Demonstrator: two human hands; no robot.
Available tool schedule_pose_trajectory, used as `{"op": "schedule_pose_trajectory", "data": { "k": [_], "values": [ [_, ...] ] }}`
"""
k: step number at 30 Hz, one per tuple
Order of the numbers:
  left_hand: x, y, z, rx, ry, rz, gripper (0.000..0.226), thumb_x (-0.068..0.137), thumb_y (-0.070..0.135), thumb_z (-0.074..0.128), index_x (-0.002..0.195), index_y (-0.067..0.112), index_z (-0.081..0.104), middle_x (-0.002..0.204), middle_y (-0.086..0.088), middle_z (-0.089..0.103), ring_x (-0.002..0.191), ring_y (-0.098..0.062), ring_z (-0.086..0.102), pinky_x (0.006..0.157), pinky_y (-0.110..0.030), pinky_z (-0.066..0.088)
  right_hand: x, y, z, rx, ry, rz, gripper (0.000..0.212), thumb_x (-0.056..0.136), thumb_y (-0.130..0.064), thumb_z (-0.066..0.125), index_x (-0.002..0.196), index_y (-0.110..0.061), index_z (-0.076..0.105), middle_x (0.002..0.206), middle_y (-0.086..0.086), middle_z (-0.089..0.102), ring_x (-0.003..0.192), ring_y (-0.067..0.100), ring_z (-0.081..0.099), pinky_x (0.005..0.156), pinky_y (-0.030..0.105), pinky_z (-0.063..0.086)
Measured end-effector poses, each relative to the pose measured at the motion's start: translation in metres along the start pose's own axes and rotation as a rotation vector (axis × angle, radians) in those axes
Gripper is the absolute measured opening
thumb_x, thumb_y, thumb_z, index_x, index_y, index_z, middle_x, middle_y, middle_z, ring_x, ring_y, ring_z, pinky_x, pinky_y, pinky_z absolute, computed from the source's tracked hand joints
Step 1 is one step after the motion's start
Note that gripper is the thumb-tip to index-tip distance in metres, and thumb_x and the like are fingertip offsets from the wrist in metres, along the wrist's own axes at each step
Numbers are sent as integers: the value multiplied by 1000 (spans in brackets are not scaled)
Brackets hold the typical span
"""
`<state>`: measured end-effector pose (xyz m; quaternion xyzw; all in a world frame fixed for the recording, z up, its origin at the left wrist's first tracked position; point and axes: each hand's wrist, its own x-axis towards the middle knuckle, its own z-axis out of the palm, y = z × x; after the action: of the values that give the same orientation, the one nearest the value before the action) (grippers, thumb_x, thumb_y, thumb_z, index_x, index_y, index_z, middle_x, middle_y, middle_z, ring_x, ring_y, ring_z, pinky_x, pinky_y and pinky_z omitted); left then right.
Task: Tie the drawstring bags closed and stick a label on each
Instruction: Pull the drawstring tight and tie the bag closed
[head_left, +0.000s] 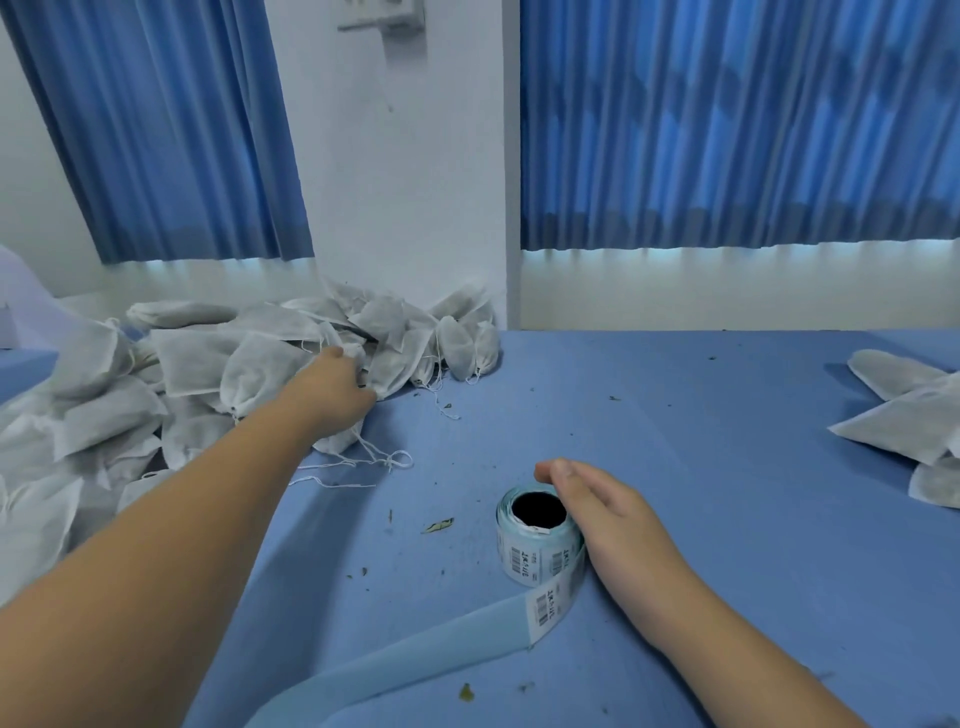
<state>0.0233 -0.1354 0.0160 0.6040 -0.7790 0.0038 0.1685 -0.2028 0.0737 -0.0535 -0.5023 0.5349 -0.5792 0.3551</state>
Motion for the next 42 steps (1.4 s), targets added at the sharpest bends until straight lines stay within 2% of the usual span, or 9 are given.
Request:
{"op": "schedule_pose_trajectory", "data": {
  "k": [5, 10, 16, 22, 30, 32, 35, 38, 42],
  "values": [
    [-20, 32, -33, -506, 233, 86, 35, 91, 17, 56, 125, 16, 66, 124, -5, 59, 111, -24, 59, 93, -30, 42, -4, -6, 1, 6, -1, 6, 24, 94, -46, 51, 82, -34, 68, 78, -34, 66, 75, -21, 57, 63, -2, 40],
    [-42, 72, -60, -955, 188, 80, 24, 92, 15, 56, 110, 18, 72, 83, -4, 59, 66, -16, 54, 67, -30, 41, -9, -13, -3, -7, 16, -8, 17, 95, -44, 52, 86, -39, 66, 82, -35, 66, 81, -22, 57, 63, -1, 40],
    [-79, 120, -65, -1146, 127, 82, 22, 93, 17, 56, 99, 24, 76, 77, 1, 63, 60, -10, 47, 51, -20, 35, -15, -26, -12, -3, 158, -115, 7, 92, -37, 59, 89, -35, 66, 94, -20, 67, 83, -14, 58, 67, 5, 41],
    [-137, 189, -32, -1334, 76, 138, 25, 92, 4, 53, 98, 19, 73, 86, 9, 67, 60, 3, 56, 59, -11, 42, -21, -45, -30, -3, 365, -320, 12, 93, -24, 60, 103, -29, 63, 110, -9, 63, 77, -8, 57, 67, 4, 41],
    [-185, 259, 0, -1755, -127, 34, 14, 92, -1, 53, 96, 11, 60, 79, -5, 66, 57, -6, 58, 50, -15, 46, -36, -41, -91, -124, 389, -193, 8, 92, -33, 60, 99, -38, 61, 109, -13, 65, 83, 0, 64, 77, 23, 50],
    [-189, 265, 8, -1778, -177, 4, 10, 90, 5, 61, 95, 13, 59, 74, -6, 67, 55, -9, 59, 48, -15, 44, -42, -37, -107, -180, 350, -154, 7, 87, -35, 65, 93, -38, 63, 94, -14, 69, 73, -2, 63, 68, 18, 50],
    [-191, 265, 23, -1635, -205, 21, 15, 89, 10, 63, 97, 21, 61, 74, -2, 69, 59, -11, 63, 48, -16, 46, -46, -27, -118, -209, 324, -38, 10, 81, -35, 69, 90, -30, 68, 85, -5, 72, 75, 11, 68, 67, 28, 56],
    [-191, 260, 33, -1390, -112, 145, 25, 95, 8, 51, 101, 31, 58, 75, 11, 72, 66, -9, 64, 60, -20, 50, -42, -24, -121, -213, 360, -11, 9, 87, -25, 65, 84, -20, 71, 81, -1, 73, 81, 19, 70, 76, 41, 56],
    [-192, 252, 36, -1199, 53, 241, 25, 91, 15, 48, 96, 39, 55, 86, 14, 73, 71, -10, 66, 71, -27, 53, -40, -27, -124, -185, 283, -16, 23, 95, -19, 58, 80, -12, 74, 76, 1, 74, 73, 13, 71, 70, 34, 57]
  ]
}}
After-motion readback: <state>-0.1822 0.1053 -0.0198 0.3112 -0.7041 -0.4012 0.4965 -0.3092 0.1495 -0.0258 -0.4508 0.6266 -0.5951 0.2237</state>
